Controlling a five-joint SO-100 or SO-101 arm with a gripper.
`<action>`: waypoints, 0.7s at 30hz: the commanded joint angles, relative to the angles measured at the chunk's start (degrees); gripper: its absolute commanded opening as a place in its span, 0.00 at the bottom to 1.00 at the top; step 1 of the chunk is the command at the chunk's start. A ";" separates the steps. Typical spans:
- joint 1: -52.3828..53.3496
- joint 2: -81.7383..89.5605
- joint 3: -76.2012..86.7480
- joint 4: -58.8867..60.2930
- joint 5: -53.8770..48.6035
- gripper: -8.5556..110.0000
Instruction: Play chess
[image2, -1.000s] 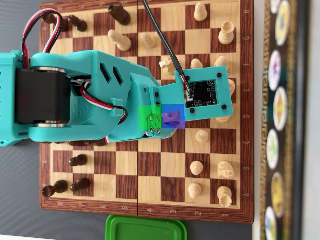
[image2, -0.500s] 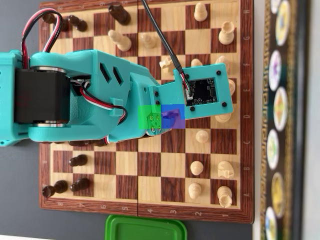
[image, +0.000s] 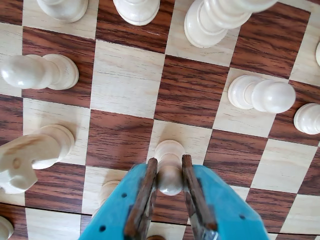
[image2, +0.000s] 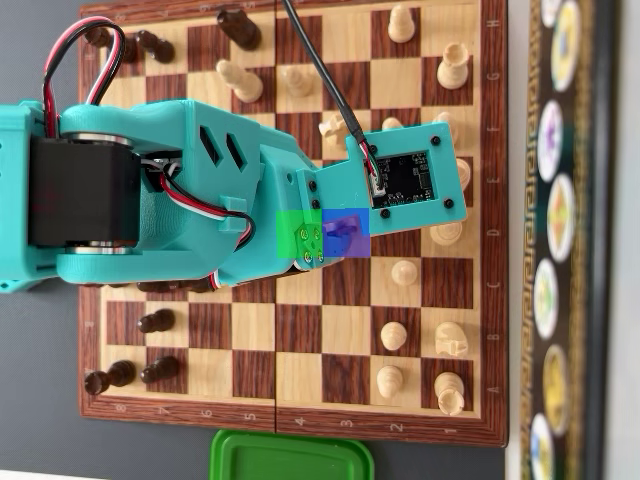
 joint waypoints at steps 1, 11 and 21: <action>1.23 1.05 -2.81 0.00 -0.18 0.11; 1.23 1.14 -4.04 0.09 -0.26 0.11; 2.11 10.81 0.00 4.57 0.09 0.11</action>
